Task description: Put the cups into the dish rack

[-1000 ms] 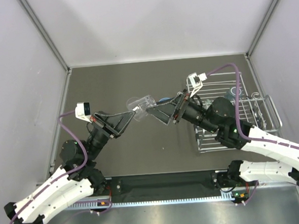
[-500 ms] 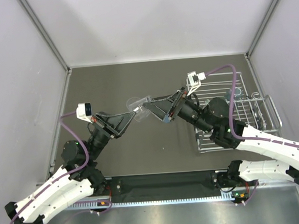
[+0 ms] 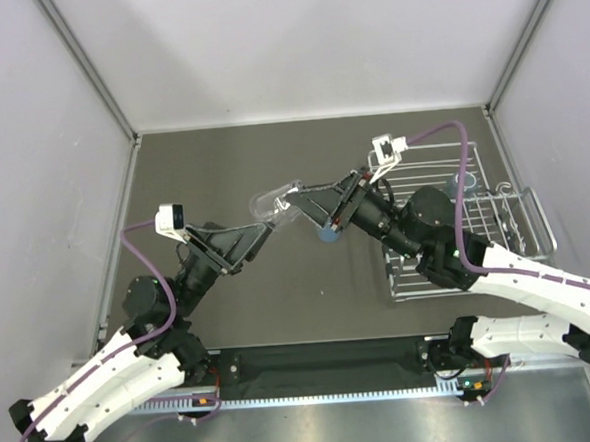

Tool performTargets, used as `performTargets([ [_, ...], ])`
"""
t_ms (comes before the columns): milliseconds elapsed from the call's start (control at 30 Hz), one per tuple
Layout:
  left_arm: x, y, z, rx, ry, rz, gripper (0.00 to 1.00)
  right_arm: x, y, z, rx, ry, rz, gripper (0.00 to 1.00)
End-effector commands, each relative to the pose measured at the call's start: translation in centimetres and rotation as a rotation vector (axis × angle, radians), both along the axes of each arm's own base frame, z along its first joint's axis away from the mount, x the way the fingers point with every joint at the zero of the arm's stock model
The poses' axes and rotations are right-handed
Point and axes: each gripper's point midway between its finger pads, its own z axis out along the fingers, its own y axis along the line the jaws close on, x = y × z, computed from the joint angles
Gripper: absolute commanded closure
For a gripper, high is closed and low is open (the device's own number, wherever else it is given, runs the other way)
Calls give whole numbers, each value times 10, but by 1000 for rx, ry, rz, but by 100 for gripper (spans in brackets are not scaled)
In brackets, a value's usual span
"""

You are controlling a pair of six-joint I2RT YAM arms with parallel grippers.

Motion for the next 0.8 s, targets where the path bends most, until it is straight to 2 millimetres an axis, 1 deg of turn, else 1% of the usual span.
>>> performTargets([
  [0, -4, 5, -2, 29, 8, 7, 30, 10, -26, 35, -3, -58, -130, 100],
  [33, -3, 6, -4, 39, 16, 15, 25, 15, -31, 27, -68, -69, -166, 100],
  [67, -1, 10, -5, 47, 26, 35, 16, 18, -36, 26, -97, -78, -194, 100],
  [100, 1, 9, -15, 86, 44, 45, 13, 27, -47, 33, -108, -82, -262, 100],
  [167, 1, 13, -18, 109, 47, 65, 11, 39, -58, 19, -242, -101, -337, 100],
  [200, 1, 14, -22, 130, 44, 77, 11, 46, -68, 25, -264, -109, -384, 100],
  [233, 2, 14, -28, 154, 53, 81, 11, 56, -78, 24, -321, -125, -446, 100],
  [267, 1, 15, -28, 162, 49, 86, 11, 62, -86, 23, -356, -127, -483, 100],
  [300, 1, 16, -30, 179, 45, 92, 11, 74, -98, 18, -421, -114, -534, 100],
  [333, 1, 16, -35, 199, 48, 96, 11, 82, -109, 17, -463, -118, -584, 100],
  [367, 1, 17, -34, 207, 44, 99, 11, 90, -116, 13, -499, -113, -611, 100],
  [400, 1, 17, -35, 221, 36, 106, 11, 103, -133, 11, -532, -98, -664, 100],
  [467, 0, 18, -36, 242, 33, 111, 11, 118, -149, 7, -589, -97, -720, 100],
  [500, 0, 18, -38, 256, 26, 113, 11, 130, -168, 5, -629, -93, -780, 100],
  [567, 0, 17, -39, 273, 23, 114, 11, 142, -182, 1, -674, -81, -831, 100],
  [600, 0, 17, -40, 282, 17, 113, 11, 154, -195, -4, -714, -65, -873, 100],
  [633, 0, 17, -41, 288, 17, 113, 11, 160, -202, -7, -735, -54, -893, 100],
  [667, 0, 16, -43, 296, 19, 112, 11, 170, -206, -16, -769, -32, -909, 100],
  [700, -1, 16, -43, 299, 16, 110, 11, 178, -217, -15, -778, -14, -945, 100],
  [733, -1, 15, -45, 304, 16, 108, 12, 183, -223, -22, -807, 9, -953, 100],
  [767, -1, 15, -45, 304, 14, 107, 12, 193, -223, -32, -841, 35, -959, 100],
])
